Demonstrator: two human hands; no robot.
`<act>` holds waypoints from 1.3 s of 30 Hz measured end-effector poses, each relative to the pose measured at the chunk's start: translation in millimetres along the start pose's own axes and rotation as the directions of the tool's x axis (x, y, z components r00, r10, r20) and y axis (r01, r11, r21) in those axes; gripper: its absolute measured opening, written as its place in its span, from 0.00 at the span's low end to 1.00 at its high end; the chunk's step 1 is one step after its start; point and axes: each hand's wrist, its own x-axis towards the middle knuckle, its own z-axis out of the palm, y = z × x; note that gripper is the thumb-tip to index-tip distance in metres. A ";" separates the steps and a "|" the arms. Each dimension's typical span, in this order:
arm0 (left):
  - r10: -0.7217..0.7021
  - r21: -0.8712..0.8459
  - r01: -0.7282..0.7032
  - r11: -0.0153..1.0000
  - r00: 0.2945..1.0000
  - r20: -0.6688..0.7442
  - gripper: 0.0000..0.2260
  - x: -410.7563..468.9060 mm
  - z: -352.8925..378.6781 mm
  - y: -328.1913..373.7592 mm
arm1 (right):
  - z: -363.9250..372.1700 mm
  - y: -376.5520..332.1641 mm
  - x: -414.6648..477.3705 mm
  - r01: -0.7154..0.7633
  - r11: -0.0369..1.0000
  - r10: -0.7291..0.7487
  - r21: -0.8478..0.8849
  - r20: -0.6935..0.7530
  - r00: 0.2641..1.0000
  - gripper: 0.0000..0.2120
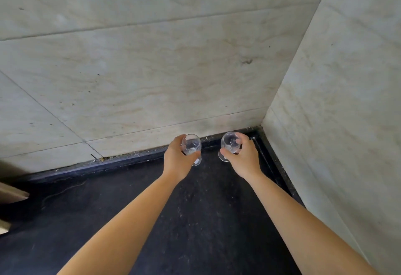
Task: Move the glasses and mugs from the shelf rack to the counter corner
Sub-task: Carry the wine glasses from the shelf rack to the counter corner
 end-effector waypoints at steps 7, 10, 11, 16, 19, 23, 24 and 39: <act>0.065 -0.024 -0.063 0.998 0.989 0.136 0.33 32.2 57.9 13.0 | -25.6 28.2 40.0 -0.053 0.998 0.055 0.015 -0.146 0.988 0.29; 0.102 -0.022 -0.100 0.995 0.980 0.172 0.34 43.7 79.8 21.6 | -37.9 37.7 54.1 -0.062 0.998 0.063 0.008 -0.148 0.987 0.28; 0.116 -0.019 -0.114 0.993 0.976 0.184 0.34 47.2 86.3 24.3 | -40.6 40.6 57.6 -0.052 0.999 0.052 0.005 -0.151 0.987 0.27; 0.174 0.012 -0.181 0.983 0.958 0.230 0.33 57.7 110.4 33.9 | -45.8 51.2 63.7 -0.004 1.000 0.008 0.028 -0.153 0.988 0.24; 0.182 0.023 -0.194 0.981 0.954 0.239 0.33 59.5 119.6 35.1 | -47.1 58.3 63.4 -0.022 0.999 0.026 0.031 -0.139 0.990 0.27; 0.195 0.012 -0.205 0.979 0.948 0.251 0.32 62.1 126.8 34.8 | -48.6 60.9 61.9 -0.045 0.999 0.045 0.007 -0.143 0.989 0.35; 0.198 0.006 -0.207 0.978 0.945 0.258 0.31 62.6 128.2 35.0 | -49.3 61.3 62.1 -0.045 0.999 0.045 0.003 -0.136 0.990 0.36; 0.344 0.359 -0.377 0.853 0.926 0.156 0.27 5.7 4.1 86.2 | -90.3 -45.1 11.1 0.083 0.947 -0.121 -0.310 -0.105 0.987 0.29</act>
